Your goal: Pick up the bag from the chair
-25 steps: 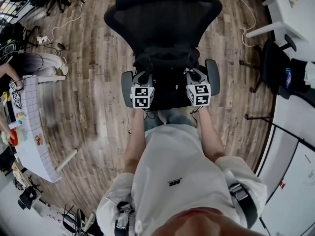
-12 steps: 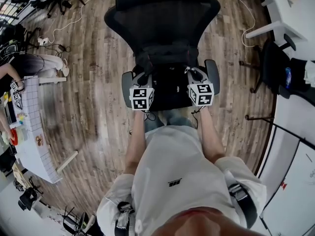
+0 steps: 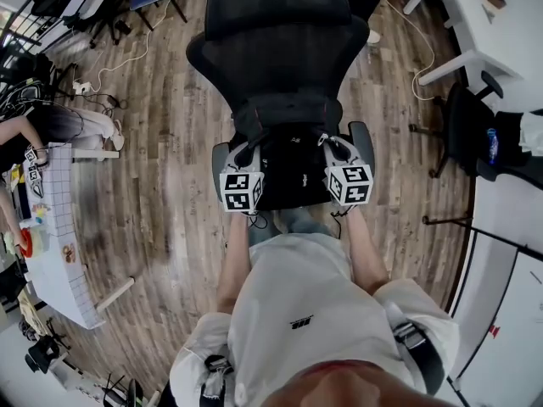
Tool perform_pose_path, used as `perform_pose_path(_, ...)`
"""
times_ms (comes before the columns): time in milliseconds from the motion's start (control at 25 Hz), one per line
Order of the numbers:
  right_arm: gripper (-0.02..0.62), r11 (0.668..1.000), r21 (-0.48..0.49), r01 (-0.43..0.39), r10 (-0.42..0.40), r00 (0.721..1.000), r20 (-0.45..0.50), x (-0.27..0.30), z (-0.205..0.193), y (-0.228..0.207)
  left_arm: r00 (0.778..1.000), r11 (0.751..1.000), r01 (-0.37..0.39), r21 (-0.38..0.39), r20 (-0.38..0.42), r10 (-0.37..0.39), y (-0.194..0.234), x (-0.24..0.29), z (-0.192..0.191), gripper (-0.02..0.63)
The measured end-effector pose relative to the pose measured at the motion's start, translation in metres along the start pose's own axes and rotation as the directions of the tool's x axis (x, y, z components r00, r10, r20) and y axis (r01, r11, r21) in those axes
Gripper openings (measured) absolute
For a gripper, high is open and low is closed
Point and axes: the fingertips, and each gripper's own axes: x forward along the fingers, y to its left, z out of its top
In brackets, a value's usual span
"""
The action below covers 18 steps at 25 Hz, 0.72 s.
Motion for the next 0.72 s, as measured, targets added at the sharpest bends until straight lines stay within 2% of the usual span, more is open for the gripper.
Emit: perform_pose_path(720, 0.011, 0.994, -0.11, -0.019, 0.036, 0.988, 0.152, -0.09, 0.109, 0.024, 0.986, 0.997, -0.006, 0.074, 0.165, -0.006, -0.04, -0.081, 0.111, 0.02)
